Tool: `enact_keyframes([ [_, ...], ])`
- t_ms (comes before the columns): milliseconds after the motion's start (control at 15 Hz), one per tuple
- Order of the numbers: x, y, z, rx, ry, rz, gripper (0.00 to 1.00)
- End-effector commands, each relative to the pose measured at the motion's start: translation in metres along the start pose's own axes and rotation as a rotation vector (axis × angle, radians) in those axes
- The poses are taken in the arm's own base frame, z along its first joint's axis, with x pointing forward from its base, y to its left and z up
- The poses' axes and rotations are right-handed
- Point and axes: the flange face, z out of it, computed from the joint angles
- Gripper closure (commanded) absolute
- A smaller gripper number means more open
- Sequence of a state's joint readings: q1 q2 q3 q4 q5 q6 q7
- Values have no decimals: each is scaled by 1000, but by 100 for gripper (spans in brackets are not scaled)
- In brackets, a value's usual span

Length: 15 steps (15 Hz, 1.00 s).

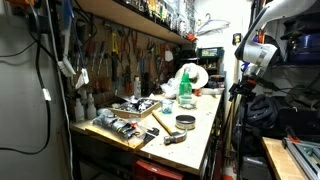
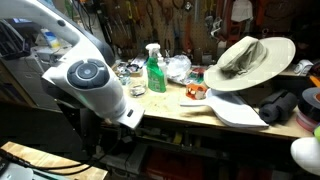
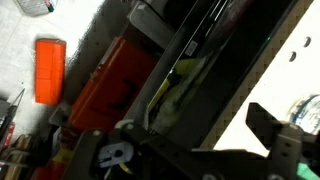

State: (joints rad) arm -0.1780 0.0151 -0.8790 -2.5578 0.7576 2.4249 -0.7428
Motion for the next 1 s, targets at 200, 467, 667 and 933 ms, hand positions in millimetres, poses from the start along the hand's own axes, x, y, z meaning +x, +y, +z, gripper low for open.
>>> enact_keyframes([
  [200, 10, 31, 26, -57, -14, 90, 0],
  [467, 13, 24, 26, -45, -10, 80, 0],
  [667, 14, 24, 22, -36, 0, 80, 0],
  [933, 15, 39, 40, -33, -34, 91, 0],
])
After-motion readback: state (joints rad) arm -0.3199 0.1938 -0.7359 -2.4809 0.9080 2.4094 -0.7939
